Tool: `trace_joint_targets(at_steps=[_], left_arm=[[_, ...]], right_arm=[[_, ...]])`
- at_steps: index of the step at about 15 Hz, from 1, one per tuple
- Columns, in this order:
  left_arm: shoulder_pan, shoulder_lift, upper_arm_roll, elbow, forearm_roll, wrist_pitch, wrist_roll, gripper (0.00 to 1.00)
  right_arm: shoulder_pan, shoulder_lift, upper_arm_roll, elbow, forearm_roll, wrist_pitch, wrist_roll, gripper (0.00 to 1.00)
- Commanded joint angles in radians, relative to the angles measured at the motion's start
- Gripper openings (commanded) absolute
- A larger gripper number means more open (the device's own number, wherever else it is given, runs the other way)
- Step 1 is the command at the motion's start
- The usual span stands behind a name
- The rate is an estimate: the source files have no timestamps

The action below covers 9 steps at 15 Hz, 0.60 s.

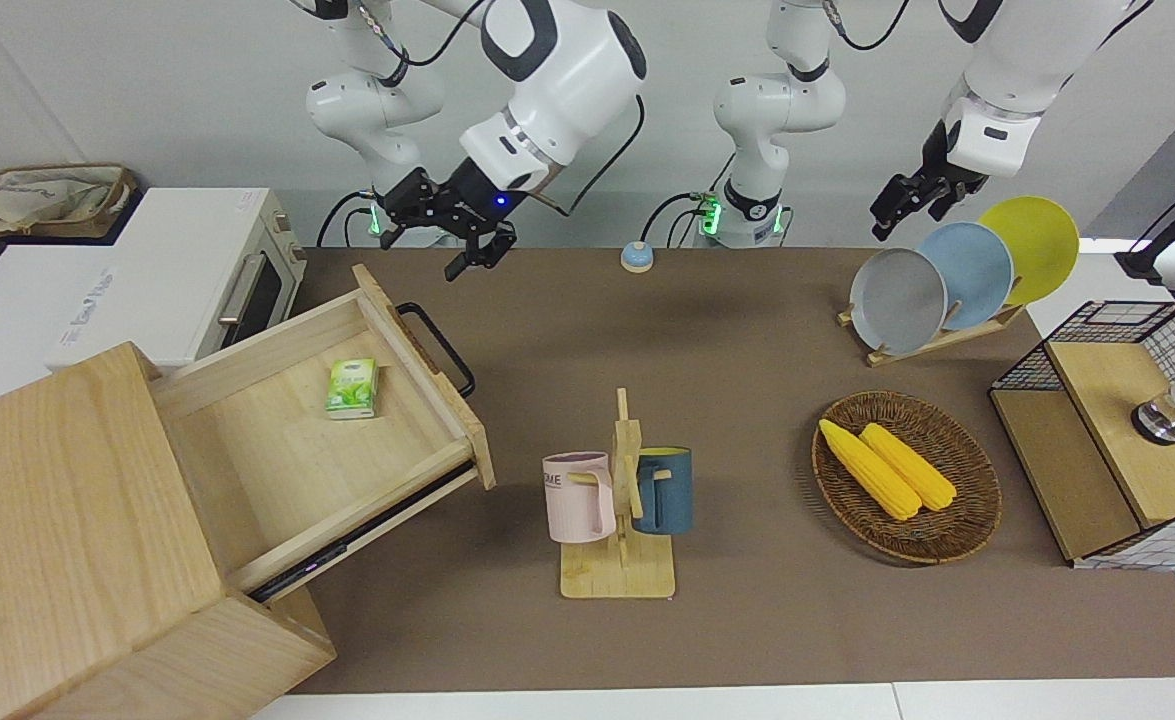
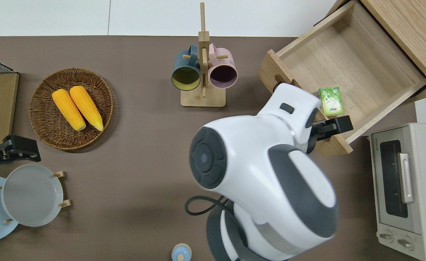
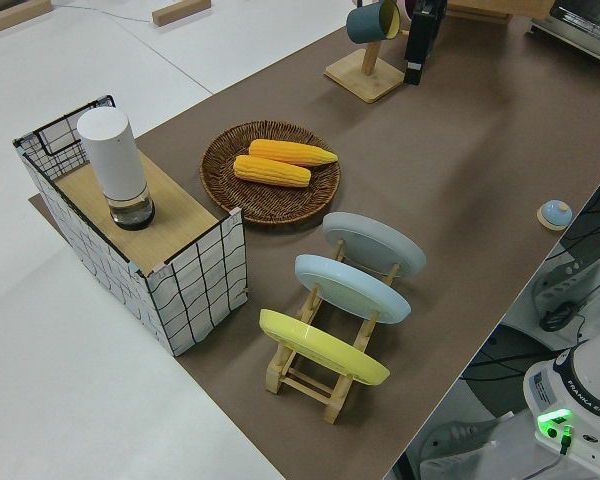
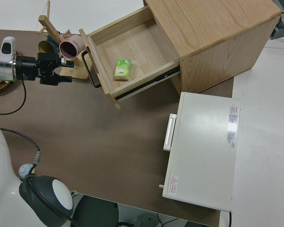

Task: Slide drawer open with right arm
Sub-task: 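Release the handle and withdraw the right gripper from the drawer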

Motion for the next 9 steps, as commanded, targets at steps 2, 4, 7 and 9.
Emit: trace_joint_targets(at_steps=[2,4,7,9], left_arm=[[-0.004,-0.008,0.005,0.0,-0.004,-0.002,0.01,0.99],[-0.004,-0.008,0.005,0.0,-0.004,-0.002,0.01,0.99],[-0.004,-0.008,0.005,0.0,-0.004,-0.002,0.01,0.99],[-0.004,-0.008,0.005,0.0,-0.004,-0.002,0.01,0.99]], right_arm=[[-0.179,-0.133,0.009,-0.027,0.344,0.085,-0.021,0.99],[-0.252,-0.173,0.004,-0.034,0.482,0.083,-0.025,0.99],[-0.398,-0.228,0.007,-0.071,0.65,0.083,-0.131,0.99],[-0.487,-0.248,0.018,-0.097,0.716,0.08,-0.191,0.99]])
